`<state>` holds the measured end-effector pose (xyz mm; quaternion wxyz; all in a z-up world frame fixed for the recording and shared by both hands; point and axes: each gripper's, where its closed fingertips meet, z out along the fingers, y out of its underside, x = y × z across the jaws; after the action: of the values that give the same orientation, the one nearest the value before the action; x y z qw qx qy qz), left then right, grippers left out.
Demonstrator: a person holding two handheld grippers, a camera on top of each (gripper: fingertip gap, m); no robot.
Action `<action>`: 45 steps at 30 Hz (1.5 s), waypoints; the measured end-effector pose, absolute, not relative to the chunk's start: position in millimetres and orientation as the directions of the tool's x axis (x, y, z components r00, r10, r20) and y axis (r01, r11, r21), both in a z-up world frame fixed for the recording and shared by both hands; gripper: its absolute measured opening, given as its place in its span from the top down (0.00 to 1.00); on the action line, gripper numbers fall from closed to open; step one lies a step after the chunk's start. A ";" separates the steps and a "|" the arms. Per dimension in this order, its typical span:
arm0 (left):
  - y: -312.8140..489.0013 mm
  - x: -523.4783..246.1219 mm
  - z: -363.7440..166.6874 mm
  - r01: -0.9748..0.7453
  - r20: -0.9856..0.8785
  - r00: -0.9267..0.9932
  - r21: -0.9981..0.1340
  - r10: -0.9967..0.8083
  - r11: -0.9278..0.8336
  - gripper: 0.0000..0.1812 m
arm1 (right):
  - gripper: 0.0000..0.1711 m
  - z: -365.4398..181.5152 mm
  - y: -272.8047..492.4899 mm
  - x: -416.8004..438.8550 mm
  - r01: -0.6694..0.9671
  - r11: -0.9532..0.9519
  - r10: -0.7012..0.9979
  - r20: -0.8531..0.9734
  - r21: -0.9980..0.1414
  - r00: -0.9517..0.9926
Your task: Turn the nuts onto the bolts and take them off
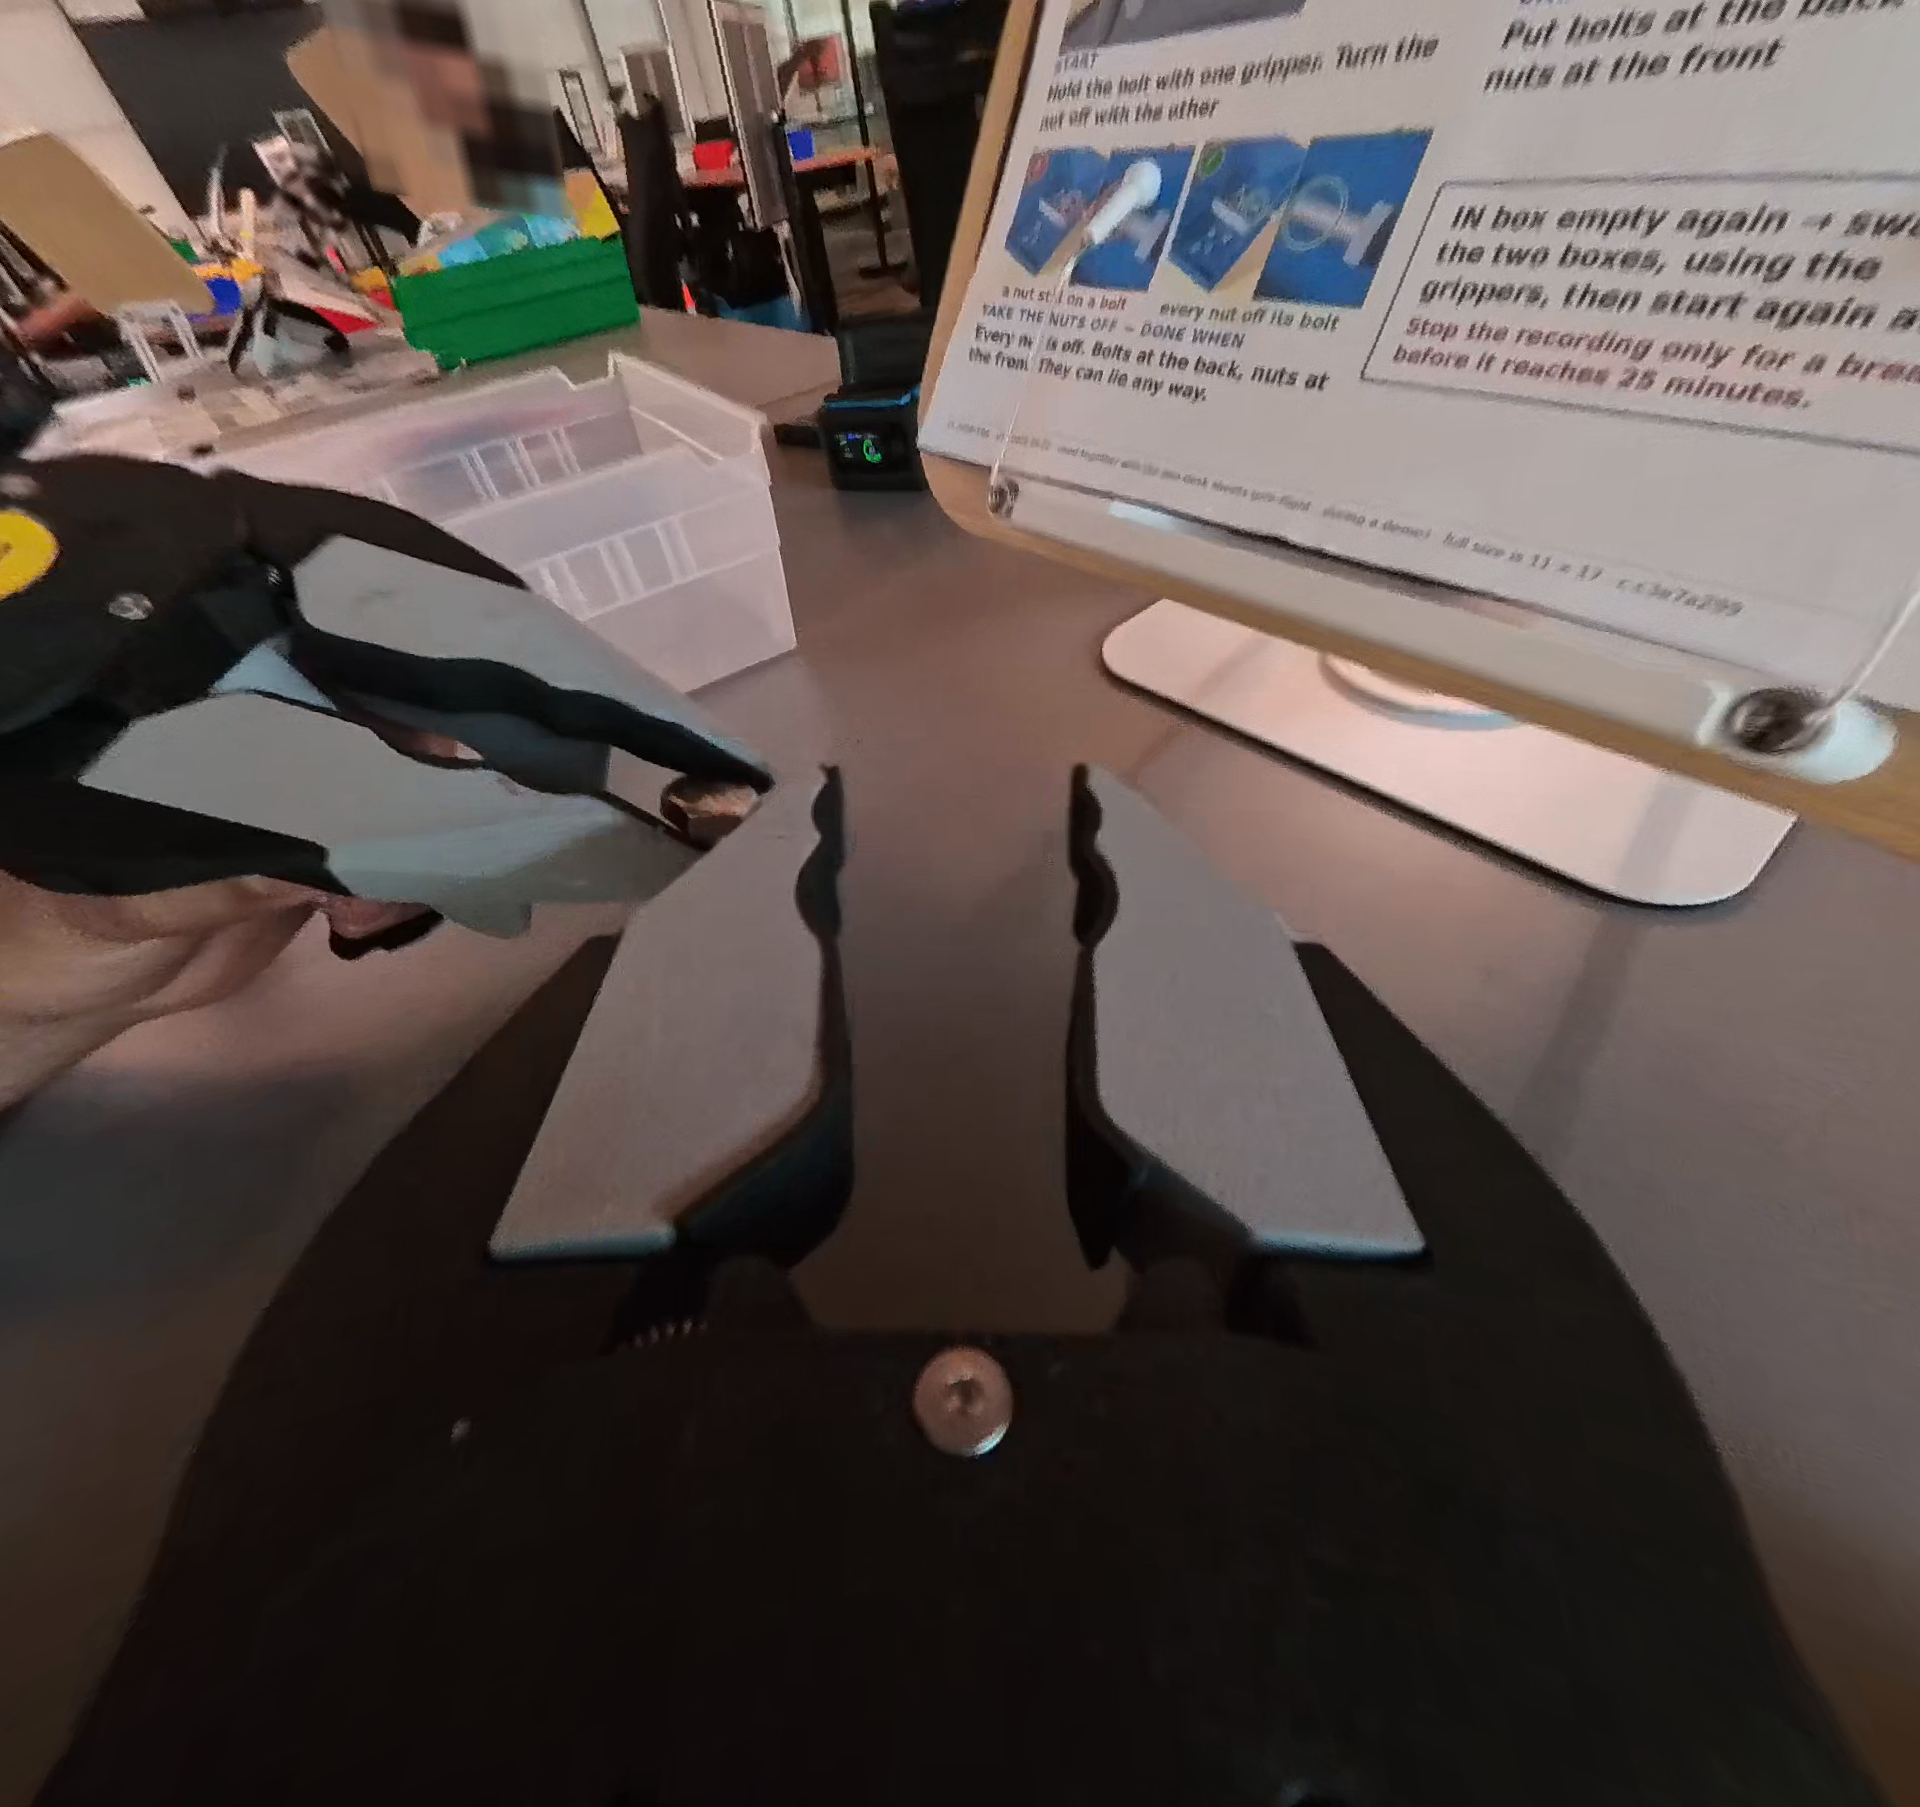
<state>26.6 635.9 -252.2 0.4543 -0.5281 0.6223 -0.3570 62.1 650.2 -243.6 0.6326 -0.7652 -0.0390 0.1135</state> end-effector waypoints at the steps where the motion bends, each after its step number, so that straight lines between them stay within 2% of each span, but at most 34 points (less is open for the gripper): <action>1: 637.4 26.3 -254.1 -0.340 -0.191 -0.024 -0.921 -0.981 0.188 0.91 | 0.73 -251.6 652.0 60.2 -0.080 -0.215 0.212 -0.127 -0.973 0.969; 3: 640.6 25.6 -255.7 -0.345 -0.189 -0.010 -0.921 -0.982 0.181 0.91 | 0.70 -260.0 653.8 53.2 -0.074 -0.260 0.247 -0.140 -0.963 0.959; 9: 647.1 24.9 -258.1 -0.346 -0.144 0.013 -0.929 -0.989 0.131 0.91 | 0.74 -258.0 651.0 45.6 -0.013 -0.243 0.266 -0.079 -0.970 0.961; 14: 643.8 24.6 -255.8 -0.334 -0.150 -0.009 -0.932 -0.989 0.144 0.91 | 0.77 -251.9 646.7 43.4 -0.074 -0.241 0.294 -0.145 -0.968 0.945; 22: 646.1 24.8 -256.0 -0.316 -0.143 0.003 -0.939 -0.990 0.135 0.91 | 0.87 -243.3 636.9 30.0 -0.142 -0.266 0.411 -0.245 -0.953 0.878; 28: 641.5 24.1 -248.0 -0.271 -0.128 -0.022 -0.954 -0.991 0.129 0.91 | 0.85 -243.7 635.6 28.3 -0.124 -0.281 0.404 -0.235 -0.952 0.884; 36: 640.3 24.9 -244.8 -0.261 -0.160 -0.032 -0.951 -0.987 0.163 0.91 | 0.85 -237.8 634.7 26.3 -0.183 -0.282 0.423 -0.294 -0.942 0.857; 38: 639.8 25.2 -243.1 -0.253 -0.158 -0.034 -0.954 -0.987 0.161 0.91 | 0.87 -238.1 633.9 25.4 -0.179 -0.291 0.428 -0.295 -0.940 0.854; 45: 650.8 20.3 -232.6 -0.190 0.023 -0.020 -0.982 -1.000 -0.019 0.91 | 0.80 -242.6 632.0 9.3 -0.113 -0.307 0.490 -0.259 -0.945 0.832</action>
<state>20.3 650.8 -232.6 0.4394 -0.5450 0.5456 -0.4607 9.3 632.0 -242.6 0.5755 -0.7648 -0.1233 0.2620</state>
